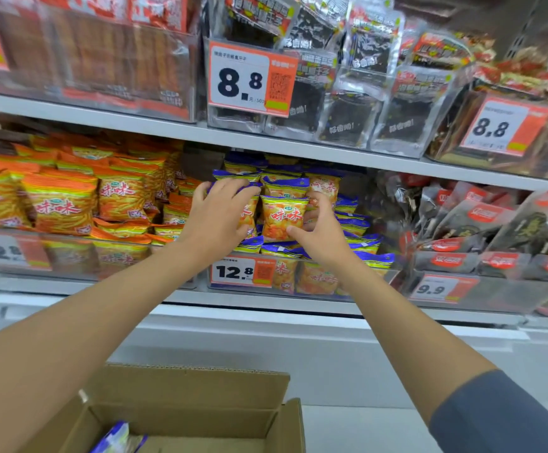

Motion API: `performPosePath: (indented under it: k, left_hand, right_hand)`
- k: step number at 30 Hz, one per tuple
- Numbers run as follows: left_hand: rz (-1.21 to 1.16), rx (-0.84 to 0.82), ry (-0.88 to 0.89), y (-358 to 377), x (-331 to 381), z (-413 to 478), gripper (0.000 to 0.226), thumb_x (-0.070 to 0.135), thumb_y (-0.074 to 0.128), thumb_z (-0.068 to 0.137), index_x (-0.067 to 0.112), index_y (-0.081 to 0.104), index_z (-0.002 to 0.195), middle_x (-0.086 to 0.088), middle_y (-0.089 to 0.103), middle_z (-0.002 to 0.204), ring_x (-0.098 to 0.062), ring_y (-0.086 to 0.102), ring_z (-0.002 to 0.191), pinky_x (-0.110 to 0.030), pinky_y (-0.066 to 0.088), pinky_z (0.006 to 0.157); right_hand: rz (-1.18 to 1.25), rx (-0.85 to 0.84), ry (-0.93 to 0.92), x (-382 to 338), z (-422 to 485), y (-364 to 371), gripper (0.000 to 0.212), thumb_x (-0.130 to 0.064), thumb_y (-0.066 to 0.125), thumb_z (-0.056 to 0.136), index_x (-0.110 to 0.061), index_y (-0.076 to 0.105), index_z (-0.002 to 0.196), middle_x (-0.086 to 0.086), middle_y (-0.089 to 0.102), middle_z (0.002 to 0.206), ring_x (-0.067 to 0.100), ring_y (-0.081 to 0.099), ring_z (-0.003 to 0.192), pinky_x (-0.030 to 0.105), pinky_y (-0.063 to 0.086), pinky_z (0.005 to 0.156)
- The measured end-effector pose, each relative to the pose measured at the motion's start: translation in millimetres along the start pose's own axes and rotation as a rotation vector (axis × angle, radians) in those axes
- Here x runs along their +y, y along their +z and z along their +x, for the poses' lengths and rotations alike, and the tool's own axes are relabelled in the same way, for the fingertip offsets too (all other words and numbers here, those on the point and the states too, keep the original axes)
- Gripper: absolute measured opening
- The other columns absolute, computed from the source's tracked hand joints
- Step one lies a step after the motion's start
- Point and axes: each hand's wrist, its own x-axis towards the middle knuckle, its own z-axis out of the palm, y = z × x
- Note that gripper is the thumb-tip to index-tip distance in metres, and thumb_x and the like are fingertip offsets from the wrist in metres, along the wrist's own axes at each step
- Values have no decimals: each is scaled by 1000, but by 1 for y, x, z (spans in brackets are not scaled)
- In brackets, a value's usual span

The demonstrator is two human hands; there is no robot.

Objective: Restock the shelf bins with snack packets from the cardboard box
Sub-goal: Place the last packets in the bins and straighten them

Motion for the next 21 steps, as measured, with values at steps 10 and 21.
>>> performPosePath:
  k: [10, 21]
  left_hand:
    - [-78, -98, -87, -2, 15, 4, 67, 20, 69, 78, 24, 43, 140, -1, 43, 137, -22, 36, 132, -56, 19, 115]
    - [-416, -259, -173, -1, 10, 72, 37, 30, 48, 100, 22, 53, 136, -5, 58, 129, -23, 58, 111, -40, 49, 92]
  right_hand:
    - [-69, -8, -2, -5, -2, 5, 75, -20, 66, 90, -23, 19, 148, 0, 56, 122, 16, 58, 104, 27, 47, 80]
    - [63, 4, 8, 4, 3, 3, 86, -28, 75, 83, -31, 21, 150, -6, 53, 126, 16, 57, 115, 40, 50, 98]
